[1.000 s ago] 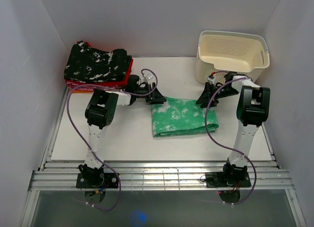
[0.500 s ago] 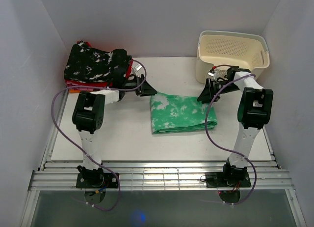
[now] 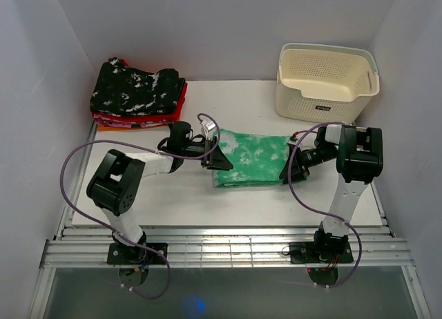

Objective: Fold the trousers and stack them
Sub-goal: Fold the trousers, then neatly place the folded trousers to the corner

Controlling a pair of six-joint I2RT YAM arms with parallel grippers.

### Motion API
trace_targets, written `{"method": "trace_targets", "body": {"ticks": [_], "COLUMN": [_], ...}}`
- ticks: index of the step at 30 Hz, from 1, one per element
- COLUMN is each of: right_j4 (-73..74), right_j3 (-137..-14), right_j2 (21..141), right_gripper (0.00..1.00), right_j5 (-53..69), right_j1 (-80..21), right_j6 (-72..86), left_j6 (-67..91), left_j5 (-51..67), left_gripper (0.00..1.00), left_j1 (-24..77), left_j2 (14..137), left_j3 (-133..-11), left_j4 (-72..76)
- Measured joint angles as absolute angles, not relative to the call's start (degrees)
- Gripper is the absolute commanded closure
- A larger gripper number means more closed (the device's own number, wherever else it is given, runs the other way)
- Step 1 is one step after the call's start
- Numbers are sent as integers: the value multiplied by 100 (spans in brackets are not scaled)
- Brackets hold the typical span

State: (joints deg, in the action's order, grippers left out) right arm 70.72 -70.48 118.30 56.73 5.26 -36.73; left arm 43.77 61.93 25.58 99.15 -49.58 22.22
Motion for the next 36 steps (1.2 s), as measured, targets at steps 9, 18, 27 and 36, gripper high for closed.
{"method": "trace_targets", "body": {"ticks": [9, 18, 27, 36], "right_j4": [6751, 6547, 5846, 5308], "right_j3": [-6877, -6914, -6635, -5937], "right_j2": [12154, 11133, 9118, 10123], "right_gripper": [48, 38, 23, 19], "right_j5": [5909, 5408, 4331, 4226], "right_j1": [674, 720, 1194, 2272], "right_j6": [-3142, -3009, -2292, -1516], "left_j6": [4762, 3933, 1597, -1481], "left_j5": [6045, 5850, 3861, 1671], "left_gripper": [41, 29, 22, 19], "left_j1": [2475, 2034, 2727, 5135], "left_j2": [11531, 10938, 9091, 9598], "left_j3": [-4904, -4976, -5972, -7067], "left_j4": [2596, 1577, -792, -921]}}
